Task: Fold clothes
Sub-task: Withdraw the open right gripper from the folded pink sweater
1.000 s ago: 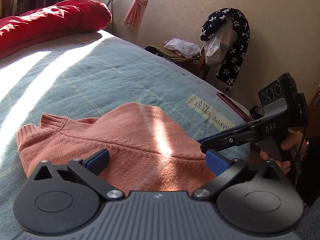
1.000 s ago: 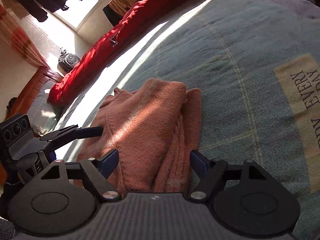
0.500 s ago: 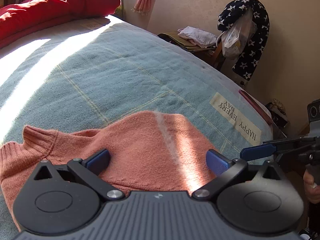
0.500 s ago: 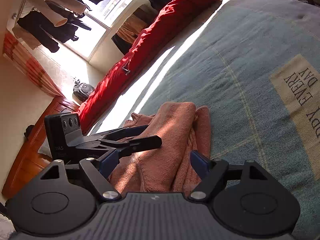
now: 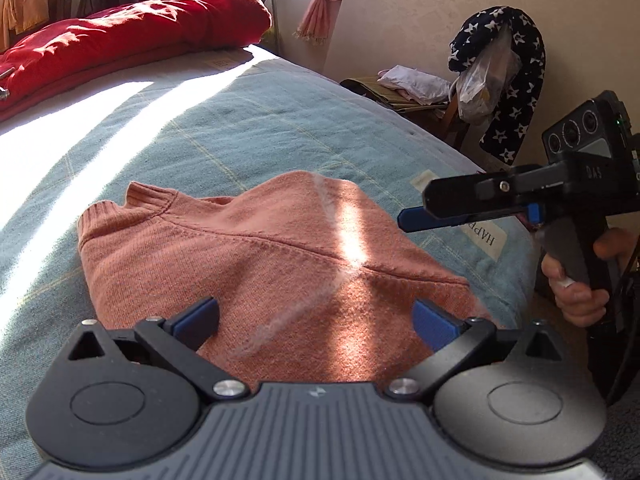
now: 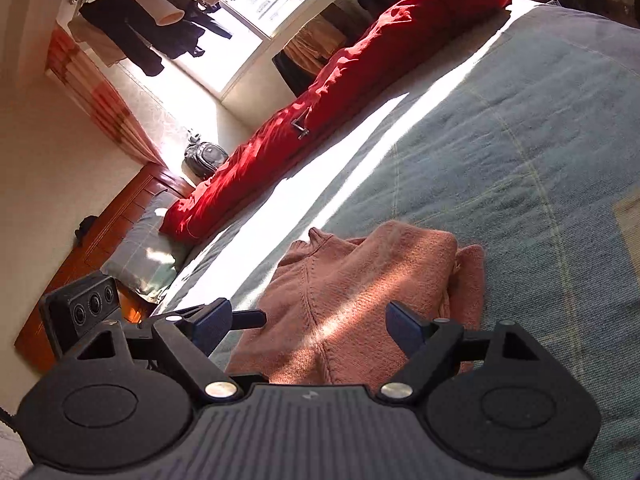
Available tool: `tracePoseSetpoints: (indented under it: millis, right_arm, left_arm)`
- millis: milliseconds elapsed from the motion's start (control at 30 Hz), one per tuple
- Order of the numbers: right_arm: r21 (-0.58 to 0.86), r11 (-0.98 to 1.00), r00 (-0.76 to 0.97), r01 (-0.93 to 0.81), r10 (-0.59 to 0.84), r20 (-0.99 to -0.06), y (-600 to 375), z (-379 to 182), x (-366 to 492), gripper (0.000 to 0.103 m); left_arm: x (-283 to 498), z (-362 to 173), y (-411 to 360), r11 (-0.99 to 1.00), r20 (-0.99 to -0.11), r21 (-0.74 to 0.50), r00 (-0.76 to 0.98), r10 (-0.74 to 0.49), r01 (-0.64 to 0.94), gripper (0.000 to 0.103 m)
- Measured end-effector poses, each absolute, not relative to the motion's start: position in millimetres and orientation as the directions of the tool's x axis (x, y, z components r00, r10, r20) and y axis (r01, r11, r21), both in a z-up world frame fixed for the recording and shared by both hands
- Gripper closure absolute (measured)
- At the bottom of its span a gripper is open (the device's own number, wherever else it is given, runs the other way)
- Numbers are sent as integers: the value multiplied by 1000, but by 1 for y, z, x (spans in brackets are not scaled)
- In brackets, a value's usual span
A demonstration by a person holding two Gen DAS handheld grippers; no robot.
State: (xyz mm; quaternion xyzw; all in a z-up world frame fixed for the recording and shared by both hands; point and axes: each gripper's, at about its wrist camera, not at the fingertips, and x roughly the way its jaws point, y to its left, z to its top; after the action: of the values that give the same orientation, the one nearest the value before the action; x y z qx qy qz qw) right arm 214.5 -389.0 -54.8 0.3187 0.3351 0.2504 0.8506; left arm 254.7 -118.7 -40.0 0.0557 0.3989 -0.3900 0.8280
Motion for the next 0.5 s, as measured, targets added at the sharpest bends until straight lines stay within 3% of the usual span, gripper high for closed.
tracePoseSetpoints:
  millis: [167, 500]
  right_arm:
    - [709, 676, 586, -201, 663, -466, -374, -73, 231, 15]
    - [775, 597, 598, -209, 705, -382, -385, -90, 223, 13]
  left_arm:
    - [255, -45, -113, 705, -674, -245, 406, -617, 665, 1]
    - [243, -43, -119, 715, -686, -156, 447, -575, 681, 1]
